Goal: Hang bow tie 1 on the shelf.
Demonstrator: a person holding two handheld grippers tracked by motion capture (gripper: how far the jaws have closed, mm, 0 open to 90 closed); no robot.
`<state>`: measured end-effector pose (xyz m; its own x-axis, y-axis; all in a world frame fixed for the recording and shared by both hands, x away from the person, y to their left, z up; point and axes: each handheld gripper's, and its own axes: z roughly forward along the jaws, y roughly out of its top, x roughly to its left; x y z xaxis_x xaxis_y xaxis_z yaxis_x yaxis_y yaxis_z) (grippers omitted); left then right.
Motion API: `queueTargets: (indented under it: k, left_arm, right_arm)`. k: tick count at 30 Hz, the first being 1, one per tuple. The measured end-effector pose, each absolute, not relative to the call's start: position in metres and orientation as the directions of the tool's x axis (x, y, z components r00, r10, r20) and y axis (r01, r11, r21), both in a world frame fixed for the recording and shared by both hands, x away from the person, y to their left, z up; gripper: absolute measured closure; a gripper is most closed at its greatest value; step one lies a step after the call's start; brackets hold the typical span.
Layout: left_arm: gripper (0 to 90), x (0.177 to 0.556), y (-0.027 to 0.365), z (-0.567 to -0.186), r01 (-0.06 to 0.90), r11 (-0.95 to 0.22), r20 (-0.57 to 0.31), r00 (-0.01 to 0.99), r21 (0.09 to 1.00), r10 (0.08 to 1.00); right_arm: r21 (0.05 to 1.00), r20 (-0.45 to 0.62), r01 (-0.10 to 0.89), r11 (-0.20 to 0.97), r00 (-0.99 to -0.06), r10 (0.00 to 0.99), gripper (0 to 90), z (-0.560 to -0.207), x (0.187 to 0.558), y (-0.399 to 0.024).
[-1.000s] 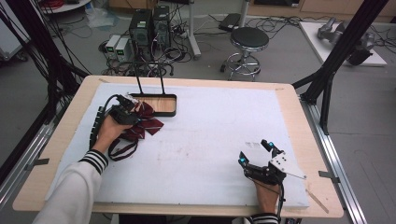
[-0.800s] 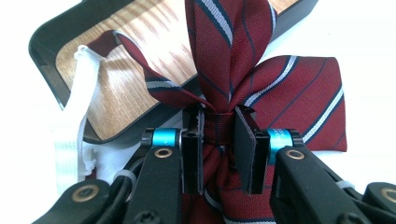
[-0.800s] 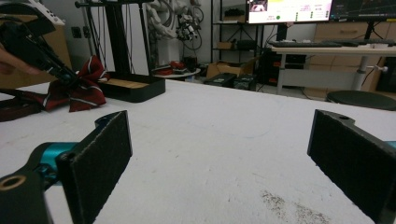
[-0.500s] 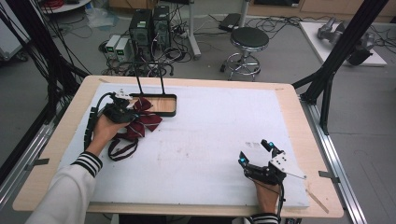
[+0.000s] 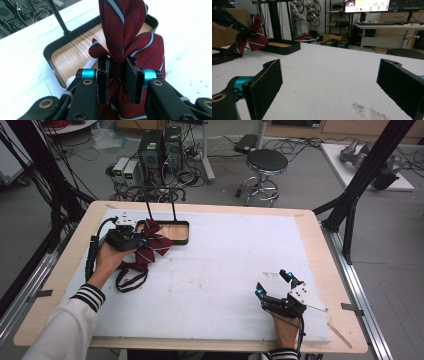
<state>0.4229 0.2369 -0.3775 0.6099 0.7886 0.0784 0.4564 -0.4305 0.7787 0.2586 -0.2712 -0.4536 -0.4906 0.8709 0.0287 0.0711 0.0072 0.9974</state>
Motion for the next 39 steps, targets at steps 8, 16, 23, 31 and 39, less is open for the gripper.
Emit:
queueTargets:
  k: [8, 16, 23, 31, 39]
  left_arm:
    - [73.9, 0.419, 0.243, -0.364, 0.417, -0.401, 0.081, 0.604, 0.816, 0.793]
    - [73.9, 0.417, 0.248, -0.354, 0.386, -0.384, 0.089, 0.599, 0.839, 0.796]
    - [73.9, 0.416, 0.251, -0.343, 0.362, -0.363, 0.088, 0.593, 0.859, 0.800]
    - [73.9, 0.413, 0.254, -0.330, 0.331, -0.350, 0.093, 0.597, 0.876, 0.797]
    - [74.0, 0.413, 0.257, -0.318, 0.313, -0.356, 0.110, 0.595, 0.881, 0.796]
  right_arm:
    - [0.997, 0.028, 0.072, 0.008, -0.490, 0.871, 5.6, -0.454, 0.259, -0.271]
    - [0.997, 0.027, 0.071, 0.009, -0.490, 0.871, 5.6, -0.454, 0.259, -0.271]
    - [0.997, 0.027, 0.070, 0.009, -0.490, 0.871, 5.6, -0.454, 0.259, -0.271]
    - [0.997, 0.027, 0.071, 0.009, -0.490, 0.871, 5.6, -0.454, 0.259, -0.271]
    - [0.997, 0.028, 0.072, 0.009, -0.490, 0.871, 5.6, -0.454, 0.259, -0.271]
